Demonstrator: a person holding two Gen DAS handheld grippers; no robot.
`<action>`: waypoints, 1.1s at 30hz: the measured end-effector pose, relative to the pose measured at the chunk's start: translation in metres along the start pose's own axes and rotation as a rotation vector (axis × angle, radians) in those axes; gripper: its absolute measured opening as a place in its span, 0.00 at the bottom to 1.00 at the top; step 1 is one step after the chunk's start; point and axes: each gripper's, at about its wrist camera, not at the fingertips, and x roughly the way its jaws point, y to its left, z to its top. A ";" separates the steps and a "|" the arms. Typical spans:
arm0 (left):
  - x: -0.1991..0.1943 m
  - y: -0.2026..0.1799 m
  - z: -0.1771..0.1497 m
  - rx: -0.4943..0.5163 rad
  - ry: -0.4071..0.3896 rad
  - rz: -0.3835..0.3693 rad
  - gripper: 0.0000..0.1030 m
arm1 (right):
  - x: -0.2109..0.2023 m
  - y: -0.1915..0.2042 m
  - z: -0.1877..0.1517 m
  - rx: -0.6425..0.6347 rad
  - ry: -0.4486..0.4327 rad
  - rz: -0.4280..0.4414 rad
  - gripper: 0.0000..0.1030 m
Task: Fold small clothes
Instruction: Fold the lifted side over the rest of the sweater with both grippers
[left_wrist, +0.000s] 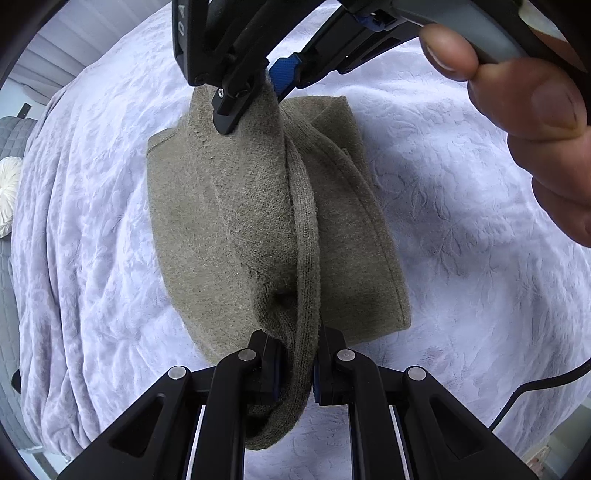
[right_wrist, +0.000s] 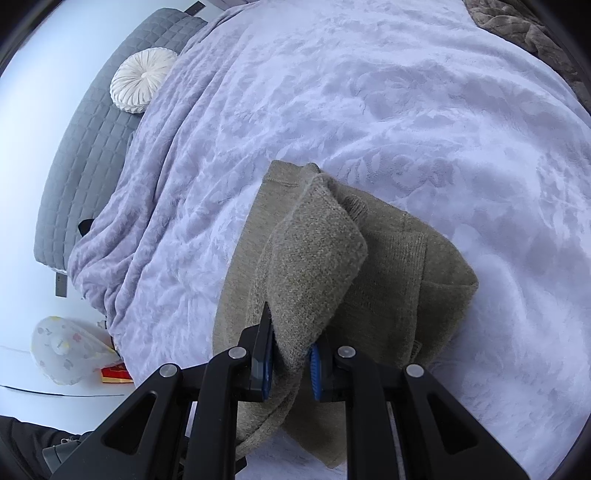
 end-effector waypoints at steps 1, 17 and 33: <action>0.001 0.000 0.000 0.001 0.002 -0.001 0.12 | 0.001 -0.001 -0.001 0.002 0.000 -0.001 0.17; 0.012 -0.001 0.000 0.010 0.013 -0.021 0.12 | 0.003 -0.010 -0.004 0.003 0.006 -0.014 0.17; 0.028 0.005 0.002 0.016 0.042 -0.048 0.12 | 0.013 -0.030 -0.012 0.028 0.026 -0.032 0.17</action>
